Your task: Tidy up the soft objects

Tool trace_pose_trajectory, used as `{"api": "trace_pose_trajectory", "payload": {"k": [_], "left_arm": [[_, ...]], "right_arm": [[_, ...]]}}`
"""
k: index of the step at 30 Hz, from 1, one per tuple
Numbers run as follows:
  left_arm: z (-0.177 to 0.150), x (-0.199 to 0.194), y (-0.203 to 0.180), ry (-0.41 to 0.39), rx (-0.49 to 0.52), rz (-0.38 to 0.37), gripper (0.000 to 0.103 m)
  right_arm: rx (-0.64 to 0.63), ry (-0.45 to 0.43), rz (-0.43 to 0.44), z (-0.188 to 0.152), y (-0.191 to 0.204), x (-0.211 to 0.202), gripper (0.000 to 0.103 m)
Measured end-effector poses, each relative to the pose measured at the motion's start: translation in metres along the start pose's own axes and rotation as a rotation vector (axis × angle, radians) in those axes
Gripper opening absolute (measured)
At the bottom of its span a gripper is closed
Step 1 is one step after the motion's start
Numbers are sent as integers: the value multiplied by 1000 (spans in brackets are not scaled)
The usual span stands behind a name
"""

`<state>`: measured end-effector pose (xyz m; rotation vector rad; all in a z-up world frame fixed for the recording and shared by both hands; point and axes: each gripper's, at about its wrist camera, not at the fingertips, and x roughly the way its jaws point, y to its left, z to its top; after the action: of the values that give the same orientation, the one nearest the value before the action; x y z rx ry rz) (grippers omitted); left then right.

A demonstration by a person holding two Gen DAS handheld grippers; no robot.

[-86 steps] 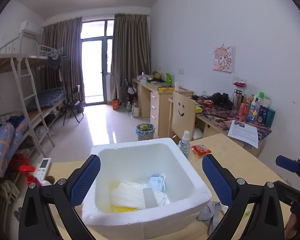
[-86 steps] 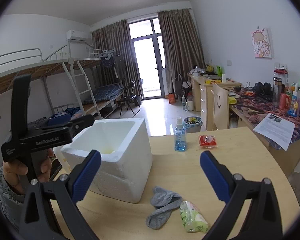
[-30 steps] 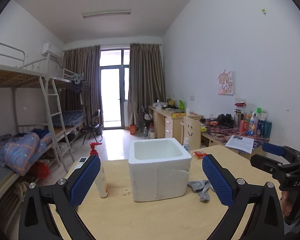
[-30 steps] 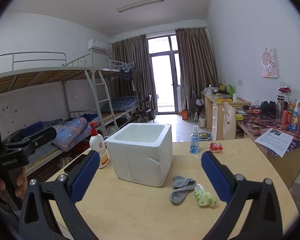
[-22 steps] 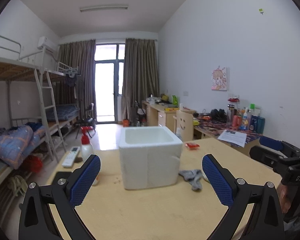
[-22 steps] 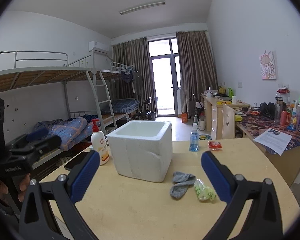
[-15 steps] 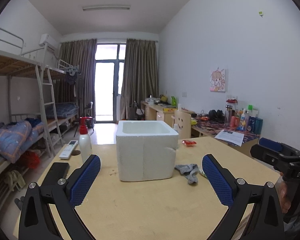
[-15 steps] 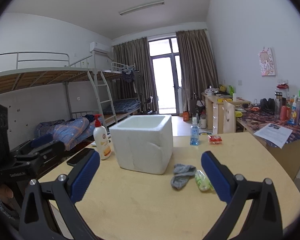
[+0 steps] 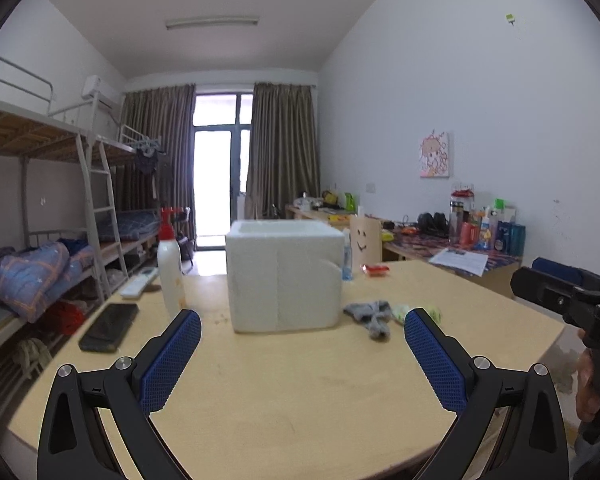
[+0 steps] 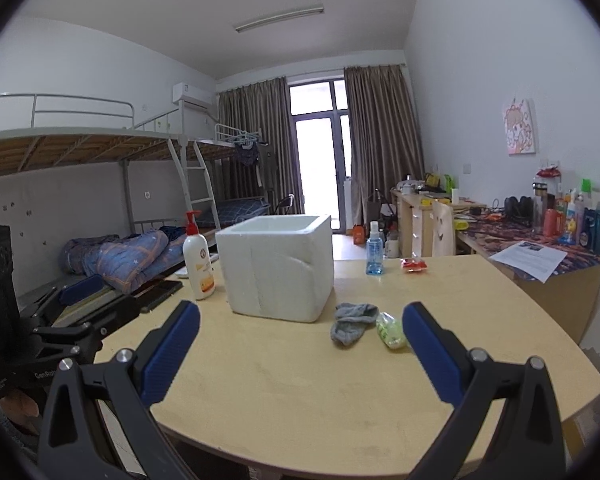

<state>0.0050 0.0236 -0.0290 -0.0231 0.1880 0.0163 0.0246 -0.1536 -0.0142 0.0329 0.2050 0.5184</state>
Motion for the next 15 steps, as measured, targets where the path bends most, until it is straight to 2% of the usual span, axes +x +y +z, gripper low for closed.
{"api": "trace_pose_trajectory", "payload": {"k": [3,15], "left_arm": [[-10,-2,-1,14,-3,11,102],[-41,12,-10,95,2,-35,102]], "right_arm": [[1,5,-20,-11,1,-1,102],[36,70,-62,-46,-8,4,102]]}}
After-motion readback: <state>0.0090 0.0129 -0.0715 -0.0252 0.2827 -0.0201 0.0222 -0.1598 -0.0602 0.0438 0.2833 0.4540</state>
